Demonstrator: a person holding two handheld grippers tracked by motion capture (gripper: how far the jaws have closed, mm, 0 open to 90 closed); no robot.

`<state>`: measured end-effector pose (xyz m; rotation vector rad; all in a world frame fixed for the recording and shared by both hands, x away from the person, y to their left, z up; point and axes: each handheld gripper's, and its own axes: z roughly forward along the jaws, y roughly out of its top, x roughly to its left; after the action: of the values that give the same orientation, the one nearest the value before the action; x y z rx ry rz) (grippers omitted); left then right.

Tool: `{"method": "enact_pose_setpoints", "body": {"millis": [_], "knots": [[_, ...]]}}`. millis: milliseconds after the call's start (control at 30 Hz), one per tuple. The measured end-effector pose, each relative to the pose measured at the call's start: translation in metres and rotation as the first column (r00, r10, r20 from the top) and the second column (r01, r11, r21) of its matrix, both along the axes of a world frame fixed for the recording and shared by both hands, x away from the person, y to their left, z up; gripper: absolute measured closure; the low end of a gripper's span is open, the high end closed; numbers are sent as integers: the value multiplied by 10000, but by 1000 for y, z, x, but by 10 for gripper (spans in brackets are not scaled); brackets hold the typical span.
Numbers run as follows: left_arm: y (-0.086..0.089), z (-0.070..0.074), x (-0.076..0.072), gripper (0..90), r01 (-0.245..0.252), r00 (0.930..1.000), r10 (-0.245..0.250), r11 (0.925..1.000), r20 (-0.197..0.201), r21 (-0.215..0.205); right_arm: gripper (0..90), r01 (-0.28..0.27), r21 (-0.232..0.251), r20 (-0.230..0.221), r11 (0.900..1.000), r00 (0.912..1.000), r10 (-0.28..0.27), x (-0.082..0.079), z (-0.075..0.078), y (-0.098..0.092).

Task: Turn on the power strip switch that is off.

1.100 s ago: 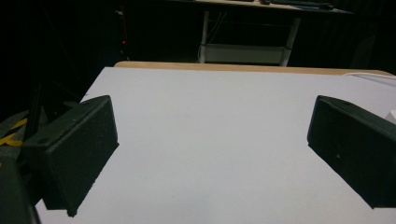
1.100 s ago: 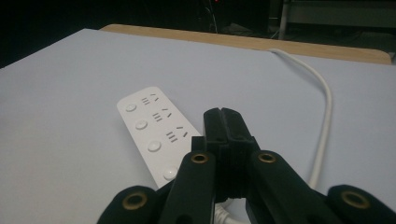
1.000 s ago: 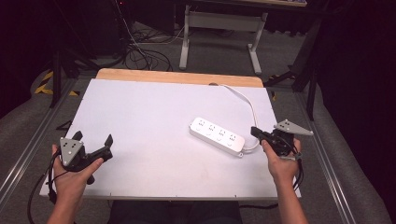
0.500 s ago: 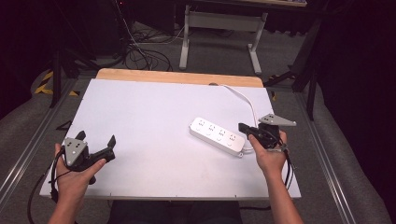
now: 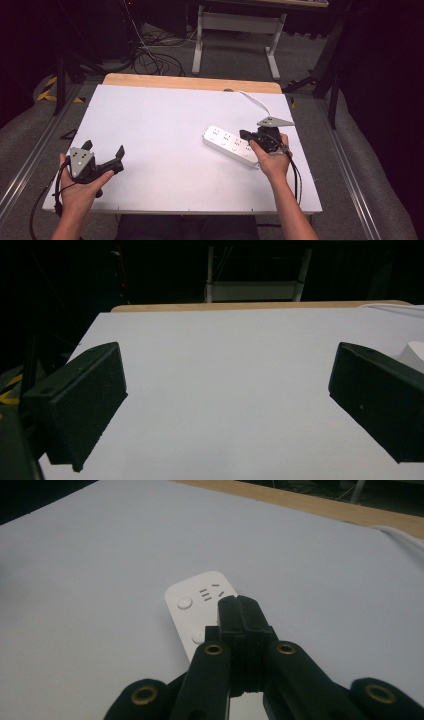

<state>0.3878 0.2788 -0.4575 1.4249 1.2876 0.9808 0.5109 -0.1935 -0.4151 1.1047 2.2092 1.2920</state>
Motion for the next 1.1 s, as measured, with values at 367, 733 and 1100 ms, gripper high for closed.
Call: {"method": "enact_pose_setpoints", "body": {"millis": [367,733,1100], "knots": [[0,0,0,21,52,10000,-52,10000,34,-24,900,-526,-397,-498,9978,9975,506,12,-13,27],[1,0,0,21,89,10000,-89,9999,9,-76,900,-674,-1234,-835,9901,9949,573,20,-31,49],[0,-1,0,22,84,10000,-84,9999,-12,-77,900,-704,-1668,-806,9835,9951,576,25,-43,56]]}}
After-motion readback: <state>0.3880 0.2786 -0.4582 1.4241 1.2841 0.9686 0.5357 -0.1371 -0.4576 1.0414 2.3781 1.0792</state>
